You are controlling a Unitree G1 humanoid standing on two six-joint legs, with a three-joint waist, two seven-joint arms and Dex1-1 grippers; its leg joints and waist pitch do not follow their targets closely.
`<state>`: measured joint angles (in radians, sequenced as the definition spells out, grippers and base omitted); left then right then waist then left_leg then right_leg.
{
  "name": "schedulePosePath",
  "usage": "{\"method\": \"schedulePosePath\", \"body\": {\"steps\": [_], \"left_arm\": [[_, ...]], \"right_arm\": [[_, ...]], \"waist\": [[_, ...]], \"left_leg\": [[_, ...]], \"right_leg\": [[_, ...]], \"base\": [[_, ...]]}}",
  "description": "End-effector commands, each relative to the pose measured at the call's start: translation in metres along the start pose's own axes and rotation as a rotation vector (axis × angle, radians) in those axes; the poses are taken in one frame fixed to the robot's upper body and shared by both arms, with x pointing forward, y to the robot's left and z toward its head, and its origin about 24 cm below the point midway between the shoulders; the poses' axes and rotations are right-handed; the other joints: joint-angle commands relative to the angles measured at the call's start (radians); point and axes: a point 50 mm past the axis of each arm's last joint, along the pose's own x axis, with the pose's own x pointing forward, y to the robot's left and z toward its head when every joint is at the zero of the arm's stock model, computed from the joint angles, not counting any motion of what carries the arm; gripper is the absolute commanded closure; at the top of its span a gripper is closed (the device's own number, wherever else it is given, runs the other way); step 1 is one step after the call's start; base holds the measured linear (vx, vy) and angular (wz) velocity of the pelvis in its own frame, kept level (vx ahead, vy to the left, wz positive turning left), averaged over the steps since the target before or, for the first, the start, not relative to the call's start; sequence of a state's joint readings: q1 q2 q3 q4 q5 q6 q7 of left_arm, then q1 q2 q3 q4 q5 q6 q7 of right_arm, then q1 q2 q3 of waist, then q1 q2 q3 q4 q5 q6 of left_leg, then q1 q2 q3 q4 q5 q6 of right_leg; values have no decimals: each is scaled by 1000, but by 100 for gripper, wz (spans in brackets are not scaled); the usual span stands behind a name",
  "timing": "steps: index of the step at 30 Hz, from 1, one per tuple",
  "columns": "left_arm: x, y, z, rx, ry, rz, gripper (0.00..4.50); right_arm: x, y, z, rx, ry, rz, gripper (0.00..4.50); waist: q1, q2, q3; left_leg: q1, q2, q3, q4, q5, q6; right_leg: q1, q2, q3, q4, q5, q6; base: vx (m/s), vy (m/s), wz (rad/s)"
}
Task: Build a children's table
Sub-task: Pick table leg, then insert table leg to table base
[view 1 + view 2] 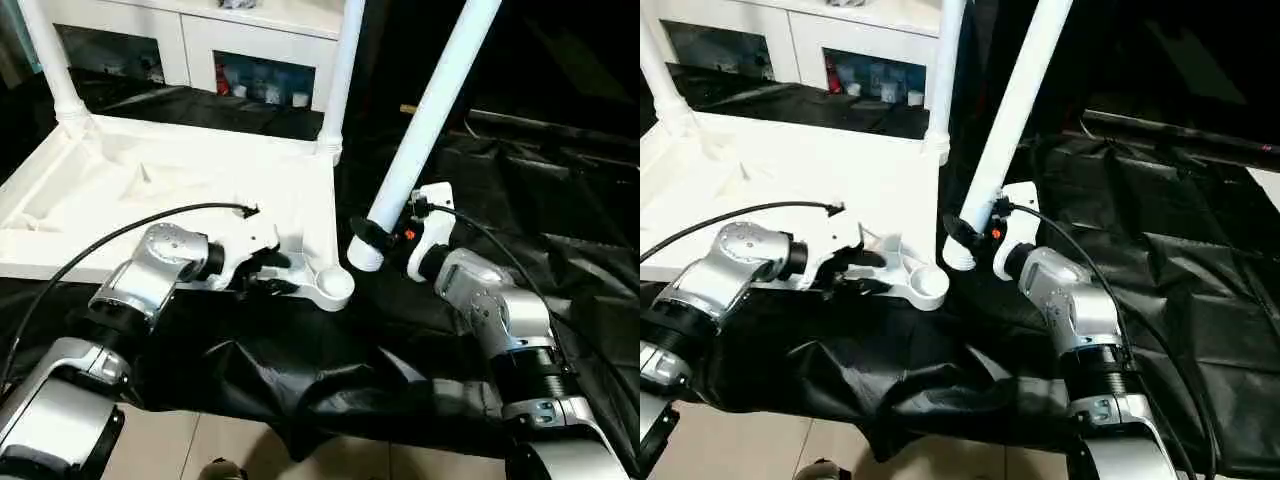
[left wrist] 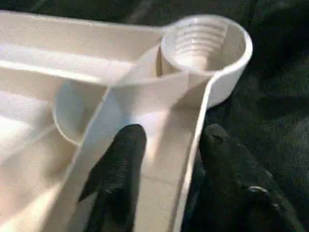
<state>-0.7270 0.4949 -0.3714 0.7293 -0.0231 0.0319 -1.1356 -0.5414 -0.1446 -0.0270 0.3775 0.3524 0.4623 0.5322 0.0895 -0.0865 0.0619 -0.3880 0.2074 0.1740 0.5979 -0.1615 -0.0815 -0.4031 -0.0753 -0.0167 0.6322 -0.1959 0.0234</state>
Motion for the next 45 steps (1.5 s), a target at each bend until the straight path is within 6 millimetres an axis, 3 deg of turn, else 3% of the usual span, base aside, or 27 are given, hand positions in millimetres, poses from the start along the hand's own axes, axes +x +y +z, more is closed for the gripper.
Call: {"method": "schedulePosePath", "body": {"steps": [1, 3, 6, 8, 11, 15, 17, 18, 23, 27, 33, 36, 38, 45], "left_arm": [[1, 3, 8, 29, -4, -20, 256], [0, 3, 7, 21, -6, -43, 291], [-1, 5, 6, 22, -2, -49, 297], [-2, 6, 5, 22, -1, -54, 332], [-3, 5, 5, 15, 0, -83, 338], [-4, 5, 3, 1, 12, -113, 378], [-4, 5, 2, -3, 16, -118, 383], [-5, 5, 1, -10, 19, -122, 396], [-7, 5, -2, -41, 41, -149, 438], [-6, 1, -3, -83, 41, -170, 447], [16, -15, -2, -110, 25, -139, 450], [23, -20, 0, -94, 4, -114, 450], [29, -23, 3, -78, -17, -80, 450], [36, -29, 11, -110, -45, -38, 450]], "right_arm": [[-4, -3, 4, -19, -13, -13, 259], [-4, -2, 3, -20, -9, -6, 259], [-4, -2, 3, -21, -6, -2, 259], [-5, -2, 3, -21, -5, -1, 259], [-5, -2, 2, -21, -3, 2, 259], [-4, -1, 2, -23, 1, 11, 259], [-4, -1, 2, -24, 2, 14, 259], [-4, 0, 2, -24, 3, 17, 259], [-4, 3, 3, -37, 13, 55, 259], [-7, 8, 2, -59, 39, 126, 259], [-8, 11, 3, -91, 61, 171, 259], [-7, 9, 2, -107, 69, 155, 259], [-5, 7, 1, -117, 77, 142, 259], [-1, 9, -2, -139, 105, 155, 259]], "waist": [[1, 31, -79], [1, 31, -78], [1, 31, -78], [1, 29, -77], [1, 30, -77], [1, 30, -77], [1, 30, -78], [1, 24, -78], [1, 26, -79], [0, 24, -78], [1, 22, -74], [3, 22, -73], [4, 15, -72], [1, 15, -74]], "left_leg": [[34, 13, 4, -76, -203, -78], [35, 12, 5, -76, -205, -76], [34, 13, 4, -78, -216, -78], [33, 13, 4, -78, -216, -75], [35, 14, 4, -78, -219, -75], [35, 14, 4, -79, -224, -76], [33, 15, 4, -78, -213, -73], [33, 15, 4, -78, -207, -70], [31, 13, 5, -75, -173, -56], [31, 14, 6, -75, -176, -46], [35, 19, 6, -77, -220, -50], [33, 18, 4, -79, -224, -49], [30, 17, 5, -79, -222, -48], [30, 17, 4, -78, -210, -44]], "right_leg": [[42, -47, 19, -55, -21, -228], [40, -46, 19, -56, -23, -231], [41, -48, 19, -56, -37, -232], [42, -48, 20, -57, -34, -234], [40, -48, 19, -57, -40, -235], [40, -49, 19, -57, -44, -238], [42, -50, 19, -55, -30, -241], [43, -50, 19, -55, -24, -241], [47, -49, 19, -50, 18, -251], [48, -49, 19, -52, 17, -255], [42, -52, 20, -59, -46, -259], [42, -51, 21, -61, -69, -246], [43, -52, 21, -66, -103, -232], [39, -51, 21, -65, -117, -221]], "base": [[0, 0, 0], [0, 0, 0], [0, 0, 0], [0, 0, 0], [0, 0, 0], [0, 0, 0], [0, 0, 0], [0, 0, 0], [0, 0, 0], [0, 0, 0], [0, 0, 0], [0, 0, 0], [0, 0, 0], [0, 0, 0]]}}
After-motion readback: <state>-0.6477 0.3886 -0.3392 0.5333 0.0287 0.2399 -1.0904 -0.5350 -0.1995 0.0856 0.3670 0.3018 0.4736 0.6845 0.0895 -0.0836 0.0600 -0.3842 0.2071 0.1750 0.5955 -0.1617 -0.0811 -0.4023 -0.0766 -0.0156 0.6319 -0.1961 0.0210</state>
